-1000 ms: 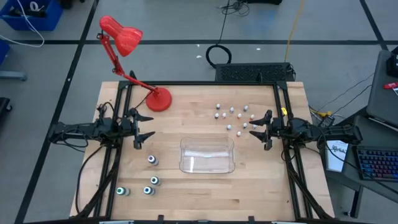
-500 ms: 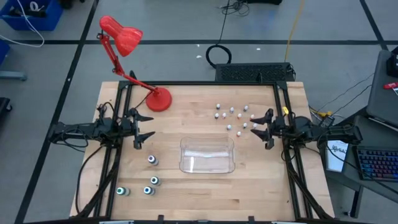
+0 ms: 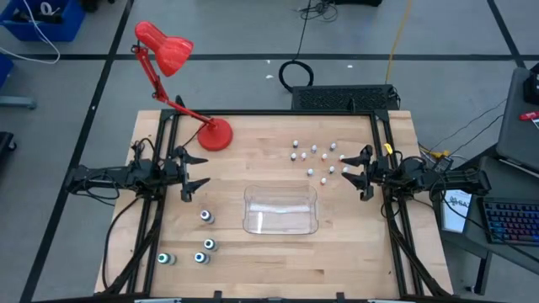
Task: Pick & Place food coloring
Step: Put the red food coloring bottle into the transparent bin
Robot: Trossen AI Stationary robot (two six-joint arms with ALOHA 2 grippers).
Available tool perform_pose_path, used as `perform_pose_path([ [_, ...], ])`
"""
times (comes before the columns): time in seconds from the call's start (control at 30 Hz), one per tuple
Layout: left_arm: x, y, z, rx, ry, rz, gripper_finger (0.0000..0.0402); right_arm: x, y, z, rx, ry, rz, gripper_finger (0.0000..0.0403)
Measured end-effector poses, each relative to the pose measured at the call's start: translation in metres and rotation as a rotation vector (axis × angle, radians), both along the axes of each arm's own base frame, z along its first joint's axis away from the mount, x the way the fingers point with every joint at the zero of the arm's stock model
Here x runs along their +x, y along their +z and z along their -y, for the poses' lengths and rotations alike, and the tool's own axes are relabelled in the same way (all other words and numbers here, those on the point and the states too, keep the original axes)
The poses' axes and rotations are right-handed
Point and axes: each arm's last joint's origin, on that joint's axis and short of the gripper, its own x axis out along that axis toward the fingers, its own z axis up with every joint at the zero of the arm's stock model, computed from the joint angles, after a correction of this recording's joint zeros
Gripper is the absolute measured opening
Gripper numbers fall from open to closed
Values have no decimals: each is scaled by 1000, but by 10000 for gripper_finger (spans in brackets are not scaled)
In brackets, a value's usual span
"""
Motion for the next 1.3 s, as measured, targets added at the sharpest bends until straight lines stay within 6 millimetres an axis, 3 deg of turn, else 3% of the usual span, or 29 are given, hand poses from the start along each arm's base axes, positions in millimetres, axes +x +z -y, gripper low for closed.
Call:
perform_pose_path([
  [0.47,0,0,0,0,0,0,306,0,-1,2,-2,-82,-24,210],
  [0.53,0,0,0,0,0,0,306,0,9,3,0,-107,-120,210],
  [0.63,0,0,0,0,0,0,306,-3,46,6,62,-218,-279,210],
  [0.83,0,0,0,0,0,0,306,14,87,12,222,-471,-911,210],
  [0.9,0,0,0,0,0,-1,306,26,87,13,269,-510,-1138,210],
  [1.0,0,0,0,0,0,0,306,49,80,17,297,-542,-1344,210],
  [1.17,0,0,0,0,0,0,306,76,58,29,373,-527,-1514,210],
  [1.3,0,0,0,0,0,-1,306,86,49,40,404,-555,-1534,210],
])
